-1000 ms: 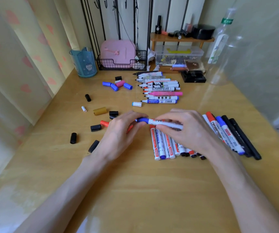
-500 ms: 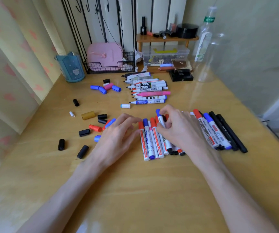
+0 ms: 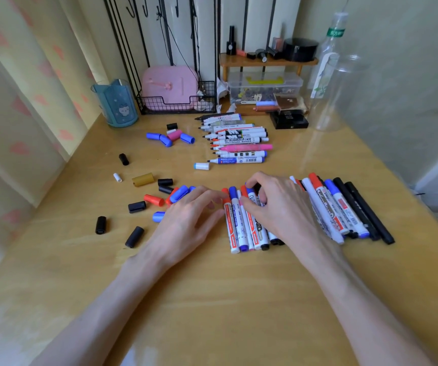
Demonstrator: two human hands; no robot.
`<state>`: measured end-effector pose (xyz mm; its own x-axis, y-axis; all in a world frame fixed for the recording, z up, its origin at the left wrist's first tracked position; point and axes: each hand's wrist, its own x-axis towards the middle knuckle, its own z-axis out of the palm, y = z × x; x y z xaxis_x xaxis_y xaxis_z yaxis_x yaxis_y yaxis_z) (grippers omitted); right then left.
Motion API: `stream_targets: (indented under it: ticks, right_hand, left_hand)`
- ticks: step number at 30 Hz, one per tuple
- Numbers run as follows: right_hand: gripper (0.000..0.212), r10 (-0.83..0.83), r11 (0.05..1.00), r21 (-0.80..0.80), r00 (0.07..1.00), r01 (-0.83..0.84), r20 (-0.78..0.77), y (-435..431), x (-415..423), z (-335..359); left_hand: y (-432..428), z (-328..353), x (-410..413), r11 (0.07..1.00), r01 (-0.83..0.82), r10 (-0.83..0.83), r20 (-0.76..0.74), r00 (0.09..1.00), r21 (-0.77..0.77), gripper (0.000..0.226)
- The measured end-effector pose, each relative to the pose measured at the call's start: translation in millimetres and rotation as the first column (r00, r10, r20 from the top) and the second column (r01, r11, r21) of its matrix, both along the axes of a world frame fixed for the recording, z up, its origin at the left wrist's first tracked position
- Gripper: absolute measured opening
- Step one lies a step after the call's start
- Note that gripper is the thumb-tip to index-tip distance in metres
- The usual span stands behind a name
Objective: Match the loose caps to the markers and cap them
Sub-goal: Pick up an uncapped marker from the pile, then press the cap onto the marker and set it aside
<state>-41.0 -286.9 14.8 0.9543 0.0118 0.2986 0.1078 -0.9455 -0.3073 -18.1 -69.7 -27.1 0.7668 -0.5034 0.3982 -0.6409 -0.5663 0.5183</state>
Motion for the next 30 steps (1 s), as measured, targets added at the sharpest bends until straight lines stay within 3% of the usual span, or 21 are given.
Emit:
stream_targets:
  ticks: [5,13,22,30]
  right_hand:
    - [0.029,0.065,0.997,0.03,0.995,-0.067,0.072,2,22,-5]
    - [0.05,0.094,0.995,-0.019,0.99,-0.096,-0.103,4,88,2]
    - [0.023,0.041,0.997,-0.065,0.997,-0.046,-0.072,2,113,-5]
    - [0.021,0.031,0.999,-0.041,0.993,-0.036,-0.117,1,114,-7]
  left_hand:
    - [8,3,2,1.0,-0.017,0.017,0.005,1.0,-0.014,0.029]
    - [26,10,5,0.99,-0.109,0.111,0.027,0.993,-0.085,0.023]
    - [36,8,13,0.972,-0.211,0.218,0.051,0.975,-0.106,0.022]
    - [47,10,18,0.944,-0.308,0.314,0.041,0.948,-0.121,0.023]
